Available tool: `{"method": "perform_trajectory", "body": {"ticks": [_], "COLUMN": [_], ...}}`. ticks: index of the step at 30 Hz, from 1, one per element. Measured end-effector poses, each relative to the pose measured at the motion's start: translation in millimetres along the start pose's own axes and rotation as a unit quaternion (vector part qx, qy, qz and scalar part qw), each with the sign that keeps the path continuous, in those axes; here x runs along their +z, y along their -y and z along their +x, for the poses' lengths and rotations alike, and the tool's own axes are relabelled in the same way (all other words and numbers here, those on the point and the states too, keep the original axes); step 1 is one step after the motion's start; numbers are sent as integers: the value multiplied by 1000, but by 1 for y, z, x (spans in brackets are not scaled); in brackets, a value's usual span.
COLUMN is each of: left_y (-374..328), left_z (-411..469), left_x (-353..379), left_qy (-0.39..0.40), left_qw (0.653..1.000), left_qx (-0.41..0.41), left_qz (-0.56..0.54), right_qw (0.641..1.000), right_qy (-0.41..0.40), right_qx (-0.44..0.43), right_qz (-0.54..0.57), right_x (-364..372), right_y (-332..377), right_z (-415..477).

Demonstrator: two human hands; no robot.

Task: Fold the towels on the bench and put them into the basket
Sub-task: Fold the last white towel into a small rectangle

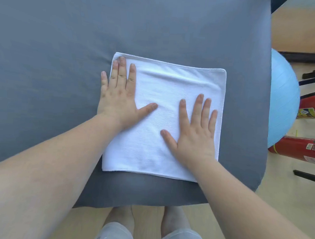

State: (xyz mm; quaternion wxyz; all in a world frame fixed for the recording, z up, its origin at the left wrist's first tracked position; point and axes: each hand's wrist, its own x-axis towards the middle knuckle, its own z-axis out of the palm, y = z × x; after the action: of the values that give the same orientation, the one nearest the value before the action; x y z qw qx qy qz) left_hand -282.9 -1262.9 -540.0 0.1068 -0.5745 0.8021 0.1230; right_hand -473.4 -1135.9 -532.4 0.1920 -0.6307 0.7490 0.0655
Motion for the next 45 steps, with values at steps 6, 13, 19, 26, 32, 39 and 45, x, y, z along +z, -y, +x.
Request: {"method": "perform_trajectory", "body": {"ticks": [6,13,19,26,32,39,45], "left_y": [7,6,12,11,3,0,8], "left_z": [-4,-80,-106,-103,-92,-14,-2], "left_x": [-5,23,38,37,20,2,-2], "left_qy": [6,-15,-3,16,-2,-2,16], "left_qw": [999,993,996,996,998,999,999], "left_qx": [20,116,87,84,58,45,28], "left_qz": [27,13,19,38,1,11,16], "right_qw": [999,999,996,999,995,984,999], "right_qy": [22,-24,-19,-31,-75,-13,-21], "right_qx": [20,26,-89,-2,-47,-166,-40], "right_qz": [-15,38,-25,-23,-44,-70,-10], "right_x": [29,-1,-17,-24,-33,-11,-20], "right_y": [-7,9,28,-26,9,6,-3], "right_z": [-66,-51,39,64,61,55,65]}}
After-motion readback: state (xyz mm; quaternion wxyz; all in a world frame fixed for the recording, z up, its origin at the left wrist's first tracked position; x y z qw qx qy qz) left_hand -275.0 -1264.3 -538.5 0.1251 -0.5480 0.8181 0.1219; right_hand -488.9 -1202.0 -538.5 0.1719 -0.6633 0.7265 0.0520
